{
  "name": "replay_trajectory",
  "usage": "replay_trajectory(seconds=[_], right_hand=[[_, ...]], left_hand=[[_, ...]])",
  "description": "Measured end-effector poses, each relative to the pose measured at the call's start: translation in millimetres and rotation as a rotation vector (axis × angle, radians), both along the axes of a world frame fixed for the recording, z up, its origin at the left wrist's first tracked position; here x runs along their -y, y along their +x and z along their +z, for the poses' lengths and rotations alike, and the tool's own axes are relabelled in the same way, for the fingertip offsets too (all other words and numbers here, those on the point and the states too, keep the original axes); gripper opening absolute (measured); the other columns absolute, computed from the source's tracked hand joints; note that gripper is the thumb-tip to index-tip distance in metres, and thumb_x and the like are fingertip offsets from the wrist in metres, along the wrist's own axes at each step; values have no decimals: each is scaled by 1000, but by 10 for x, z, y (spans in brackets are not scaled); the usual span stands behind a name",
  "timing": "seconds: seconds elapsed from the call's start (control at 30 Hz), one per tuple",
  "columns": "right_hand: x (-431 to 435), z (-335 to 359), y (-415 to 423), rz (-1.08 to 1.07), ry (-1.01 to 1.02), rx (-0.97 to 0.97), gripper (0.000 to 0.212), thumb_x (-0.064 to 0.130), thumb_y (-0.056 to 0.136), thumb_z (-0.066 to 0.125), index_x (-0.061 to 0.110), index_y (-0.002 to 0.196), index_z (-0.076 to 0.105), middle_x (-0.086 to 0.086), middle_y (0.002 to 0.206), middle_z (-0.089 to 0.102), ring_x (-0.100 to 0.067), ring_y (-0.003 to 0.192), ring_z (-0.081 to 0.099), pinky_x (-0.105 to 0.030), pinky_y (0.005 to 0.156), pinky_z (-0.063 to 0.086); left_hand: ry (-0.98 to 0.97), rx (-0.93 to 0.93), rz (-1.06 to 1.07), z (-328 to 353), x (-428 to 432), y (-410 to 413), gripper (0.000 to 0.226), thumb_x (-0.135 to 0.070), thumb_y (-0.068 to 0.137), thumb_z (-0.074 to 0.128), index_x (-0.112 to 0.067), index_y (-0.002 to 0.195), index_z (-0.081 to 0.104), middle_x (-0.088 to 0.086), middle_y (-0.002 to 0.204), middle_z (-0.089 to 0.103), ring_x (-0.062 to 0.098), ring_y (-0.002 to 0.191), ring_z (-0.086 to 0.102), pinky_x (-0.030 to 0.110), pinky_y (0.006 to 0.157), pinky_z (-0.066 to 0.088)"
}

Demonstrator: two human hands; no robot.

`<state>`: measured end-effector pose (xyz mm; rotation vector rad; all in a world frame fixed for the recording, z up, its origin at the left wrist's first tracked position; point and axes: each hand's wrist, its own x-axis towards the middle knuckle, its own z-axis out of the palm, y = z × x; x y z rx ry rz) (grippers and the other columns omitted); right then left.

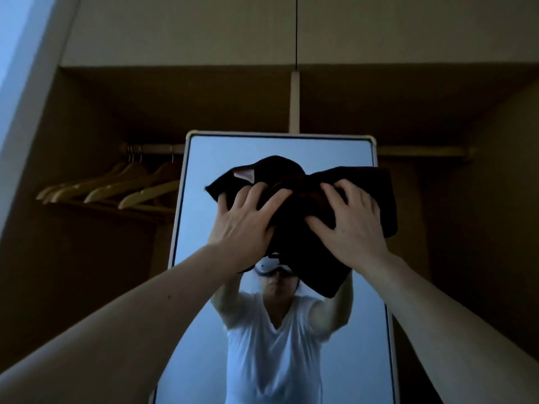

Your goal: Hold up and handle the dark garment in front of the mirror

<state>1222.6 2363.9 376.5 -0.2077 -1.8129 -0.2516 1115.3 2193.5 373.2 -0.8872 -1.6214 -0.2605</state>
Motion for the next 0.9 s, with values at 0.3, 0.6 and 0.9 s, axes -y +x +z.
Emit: replay_trajectory(seconds=[0.3,0.6,0.9], right_hand=[[49,828,17,297,-295,0,89,67,73,42,21,147,22,1,151,25,-21,140,21,-50,114,18],[386,962,-209,119,-438,-69,88,59,83,50,11,148,17,-7,154,16,-29,141,13,-54,113,12],[950,874,-528,83,-242,-140,60,29,82,57,16,137,36,-4,141,35,-27,135,27,-50,110,18]], left_hand=[[-46,39,-135,727,-219,-84,73,-48,82,28,-41,148,-3,-2,158,8,22,144,6,54,115,0],[546,277,-711,845,407,-98,35,-16,88,55,-19,122,54,-1,118,49,13,112,47,16,87,39],[883,1143,-1060,1034,828,-469,37,-39,97,44,-11,113,61,9,98,65,24,92,62,38,89,46]])
